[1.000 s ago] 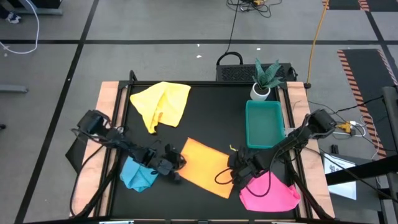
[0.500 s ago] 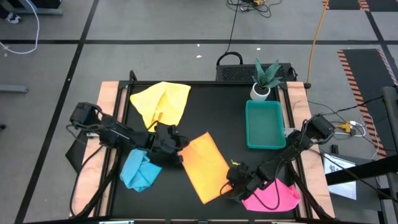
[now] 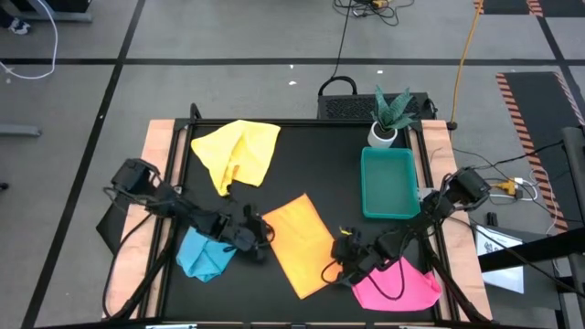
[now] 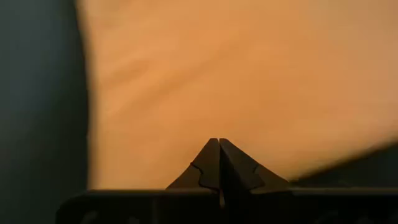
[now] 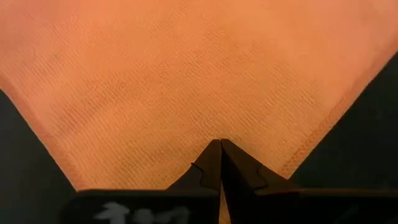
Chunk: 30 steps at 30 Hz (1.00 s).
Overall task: Fold microfiber towels
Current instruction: Fold the orange microfiber cloth
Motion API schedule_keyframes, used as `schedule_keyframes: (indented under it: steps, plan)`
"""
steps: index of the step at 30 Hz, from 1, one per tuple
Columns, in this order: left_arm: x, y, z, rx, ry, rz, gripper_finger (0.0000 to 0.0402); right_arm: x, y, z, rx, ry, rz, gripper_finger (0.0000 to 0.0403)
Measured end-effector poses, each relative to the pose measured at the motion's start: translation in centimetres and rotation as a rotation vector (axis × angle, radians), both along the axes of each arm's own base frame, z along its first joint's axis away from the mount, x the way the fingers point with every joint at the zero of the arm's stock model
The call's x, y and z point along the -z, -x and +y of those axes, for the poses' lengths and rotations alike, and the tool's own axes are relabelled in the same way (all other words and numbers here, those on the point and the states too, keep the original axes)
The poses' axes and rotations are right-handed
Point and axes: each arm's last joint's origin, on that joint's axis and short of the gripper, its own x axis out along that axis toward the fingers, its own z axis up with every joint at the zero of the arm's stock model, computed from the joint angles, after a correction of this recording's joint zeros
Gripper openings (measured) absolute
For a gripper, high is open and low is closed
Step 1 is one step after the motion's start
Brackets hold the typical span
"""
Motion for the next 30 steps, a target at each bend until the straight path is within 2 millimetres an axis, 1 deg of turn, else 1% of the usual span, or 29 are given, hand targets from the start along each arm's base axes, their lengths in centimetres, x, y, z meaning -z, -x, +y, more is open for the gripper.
schedule_keyframes:
  steps: [2, 5, 8, 11, 14, 17, 20, 22, 24, 26, 30]
  plan:
    - [0.2, -0.3, 0.9, -0.037, -0.067, 0.003, 0.0006, 0.1, 0.3, 0.3, 0.035, -0.038, -0.005, 0.0]
    - [0.2, -0.9, 2.9, -0.073, -0.145, 0.016, 0.0017, -0.1, 0.6, 1.4, 0.079, -0.116, -0.047, 0.0]
    - [-0.1, -1.4, 5.3, -0.11, -0.201, 0.03, 0.0019, -0.7, 0.3, 2.6, 0.124, -0.22, -0.17, 0.0]
    - [-0.4, -2.0, 7.3, -0.122, -0.236, 0.021, 0.001, -1.5, 0.0, 3.5, 0.048, -0.236, -0.262, 0.0]
    - [-1.0, -2.1, 8.1, -0.107, -0.18, 0.004, 0.0003, -1.9, -0.2, 3.8, -0.025, -0.209, -0.303, 0.0]
    - [-1.6, -2.5, 7.4, -0.039, -0.035, -0.042, 0.0011, -1.9, -0.7, 3.3, -0.047, -0.164, -0.311, 0.0]
    - [-1.9, -2.8, 5.7, 0.062, 0.109, -0.085, 0.0011, -1.9, -1.2, 2.7, -0.056, -0.13, -0.316, 0.0]
    - [-1.9, -3.0, 4.4, 0.089, 0.182, -0.121, 0.0004, -2.0, -1.4, 2.5, -0.071, -0.112, -0.321, 0.0]
    - [-1.5, -3.0, 3.3, 0.078, 0.245, -0.133, 0.0004, -2.0, -1.4, 2.4, -0.081, -0.099, -0.321, 0.0]
    - [-0.9, -3.2, 2.8, 0.035, 0.276, -0.121, 0.0008, -2.0, -1.4, 2.4, -0.087, -0.095, -0.32, 0.0]
    - [0.8, -3.5, 3.3, -0.04, 0.254, -0.063, 0.0004, -2.0, -1.3, 2.8, -0.129, -0.128, -0.312, 0.0]
